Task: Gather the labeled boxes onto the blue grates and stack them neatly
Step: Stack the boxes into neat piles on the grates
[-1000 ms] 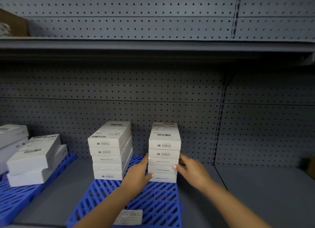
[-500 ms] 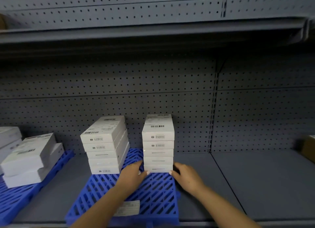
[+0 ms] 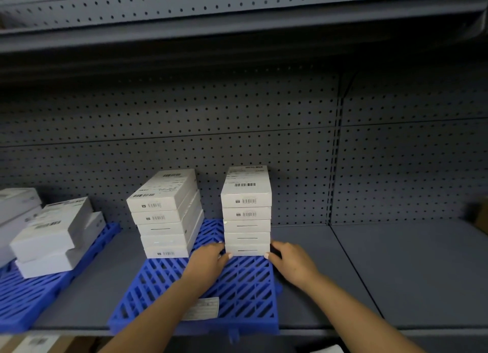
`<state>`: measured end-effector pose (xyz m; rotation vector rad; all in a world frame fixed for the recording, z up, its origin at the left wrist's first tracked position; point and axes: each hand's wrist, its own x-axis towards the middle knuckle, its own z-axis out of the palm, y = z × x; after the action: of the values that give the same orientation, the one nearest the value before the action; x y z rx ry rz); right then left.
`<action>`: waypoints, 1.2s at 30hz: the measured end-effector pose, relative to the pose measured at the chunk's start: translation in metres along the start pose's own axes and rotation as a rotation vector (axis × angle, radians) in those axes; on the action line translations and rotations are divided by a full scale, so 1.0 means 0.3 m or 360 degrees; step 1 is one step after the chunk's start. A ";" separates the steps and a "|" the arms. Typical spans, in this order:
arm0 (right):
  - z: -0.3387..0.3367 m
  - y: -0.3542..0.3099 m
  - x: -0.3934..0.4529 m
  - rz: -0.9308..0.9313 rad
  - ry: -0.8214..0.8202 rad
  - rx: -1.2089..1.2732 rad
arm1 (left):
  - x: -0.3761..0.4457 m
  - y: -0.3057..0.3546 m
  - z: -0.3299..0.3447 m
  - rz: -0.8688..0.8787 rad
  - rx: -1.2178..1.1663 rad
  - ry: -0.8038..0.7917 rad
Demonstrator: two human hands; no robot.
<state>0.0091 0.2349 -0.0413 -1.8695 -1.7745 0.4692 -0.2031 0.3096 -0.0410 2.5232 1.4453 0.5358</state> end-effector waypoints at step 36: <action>-0.111 -0.211 -0.229 -0.0378 0.0146 -0.0384 | -0.274 -0.004 -0.280 0.0299 0.0145 0.0360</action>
<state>-0.0290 0.1630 0.0156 -1.7700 -2.0305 0.0825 -0.2751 0.2379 0.0180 2.7639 1.3358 0.8291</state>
